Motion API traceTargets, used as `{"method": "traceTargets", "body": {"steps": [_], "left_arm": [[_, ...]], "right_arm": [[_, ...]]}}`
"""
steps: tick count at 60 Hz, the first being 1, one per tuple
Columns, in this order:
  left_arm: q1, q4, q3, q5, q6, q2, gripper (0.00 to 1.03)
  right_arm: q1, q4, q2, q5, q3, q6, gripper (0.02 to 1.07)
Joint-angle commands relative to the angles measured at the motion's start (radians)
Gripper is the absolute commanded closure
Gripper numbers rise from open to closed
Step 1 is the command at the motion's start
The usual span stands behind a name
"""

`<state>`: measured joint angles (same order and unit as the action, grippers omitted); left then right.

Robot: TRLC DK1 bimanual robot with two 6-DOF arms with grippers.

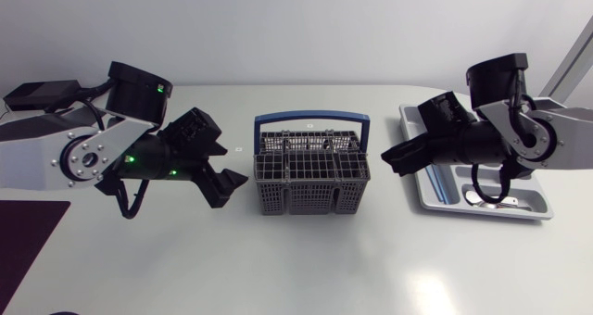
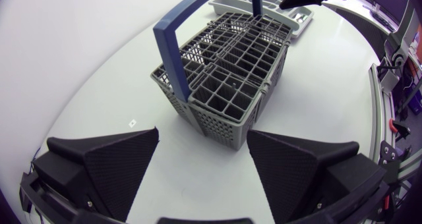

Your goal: Unload the cutlery basket into the drawer organizer.

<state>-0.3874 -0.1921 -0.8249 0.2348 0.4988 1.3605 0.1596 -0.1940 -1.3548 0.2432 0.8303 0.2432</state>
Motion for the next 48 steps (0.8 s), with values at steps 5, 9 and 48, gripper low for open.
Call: {"method": "traceTargets", "body": {"steps": [5, 9, 48], "left_arm": [[-0.016, 0.013, 0.020, 0.003, 0.012, 0.003, 0.05], [-0.018, 0.023, 0.018, 0.003, 0.012, 0.029, 0.05], [0.008, 0.054, -0.028, -0.011, 0.021, 0.107, 0.05]], "right_arm": [[0.074, -0.028, 0.029, 0.018, 0.033, -0.065, 0.30], [0.095, -0.018, -0.007, 0.018, 0.039, -0.078, 0.30], [-0.003, -0.041, 0.057, 0.042, 0.029, -0.053, 0.30]]}}
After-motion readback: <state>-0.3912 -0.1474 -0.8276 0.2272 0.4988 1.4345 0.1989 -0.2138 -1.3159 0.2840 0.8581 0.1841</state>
